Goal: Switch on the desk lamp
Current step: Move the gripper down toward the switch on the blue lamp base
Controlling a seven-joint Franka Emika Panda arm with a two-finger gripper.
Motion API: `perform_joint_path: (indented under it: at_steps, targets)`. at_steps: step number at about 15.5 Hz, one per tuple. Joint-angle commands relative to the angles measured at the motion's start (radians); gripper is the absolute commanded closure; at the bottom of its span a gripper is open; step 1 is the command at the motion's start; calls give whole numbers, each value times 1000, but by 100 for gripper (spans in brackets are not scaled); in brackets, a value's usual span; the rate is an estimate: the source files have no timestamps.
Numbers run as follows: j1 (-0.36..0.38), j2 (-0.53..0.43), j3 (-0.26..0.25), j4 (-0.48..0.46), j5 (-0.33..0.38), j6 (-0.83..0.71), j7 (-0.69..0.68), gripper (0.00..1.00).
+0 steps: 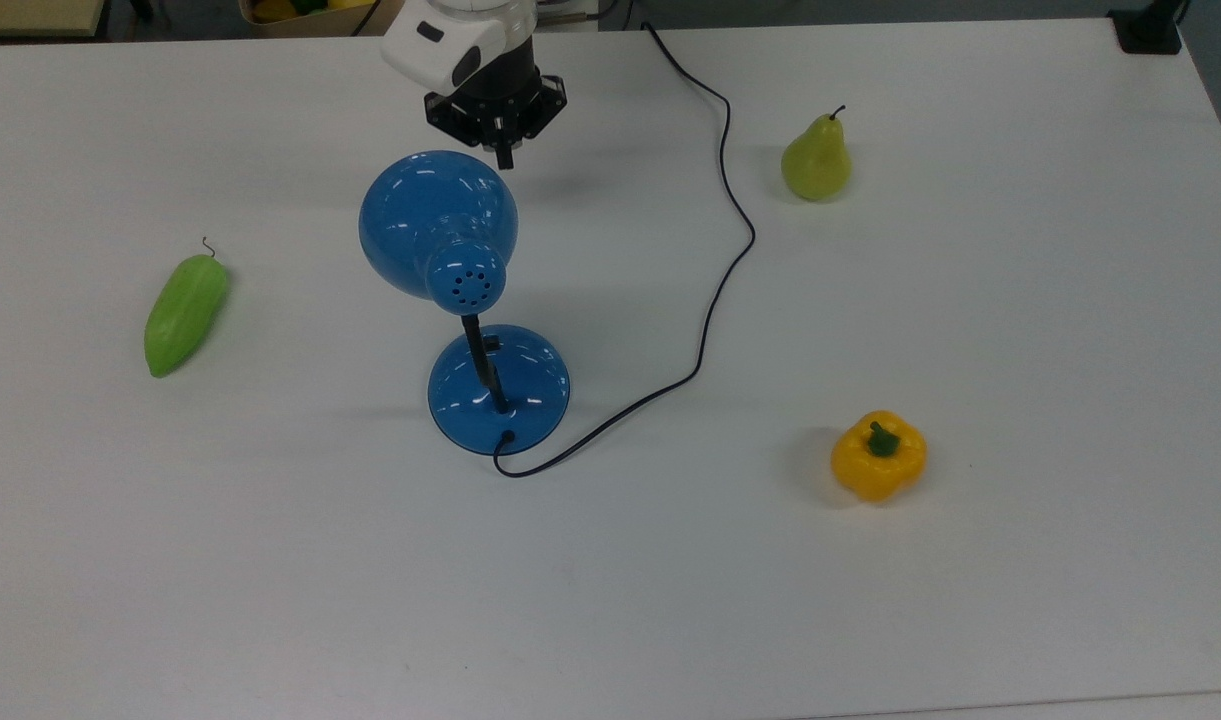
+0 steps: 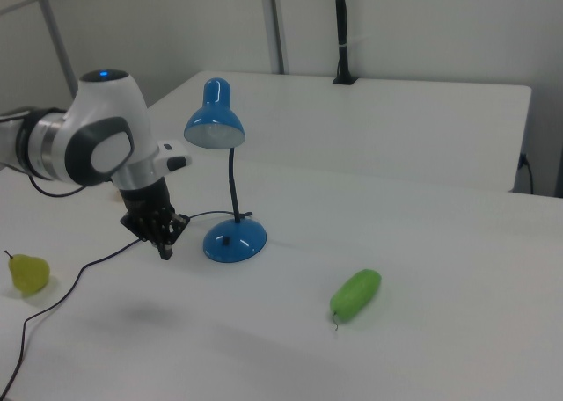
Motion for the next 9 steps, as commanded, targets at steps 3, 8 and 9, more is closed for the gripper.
perform_joint_path:
  at_steps: [3,8,9]
  targets:
    - [-2,-14,-5,-145,-13,291,-2,100]
    - [-4,84,-5,-150,-12,569,77,100]
    - [-7,101,-5,-150,-12,620,90,100]
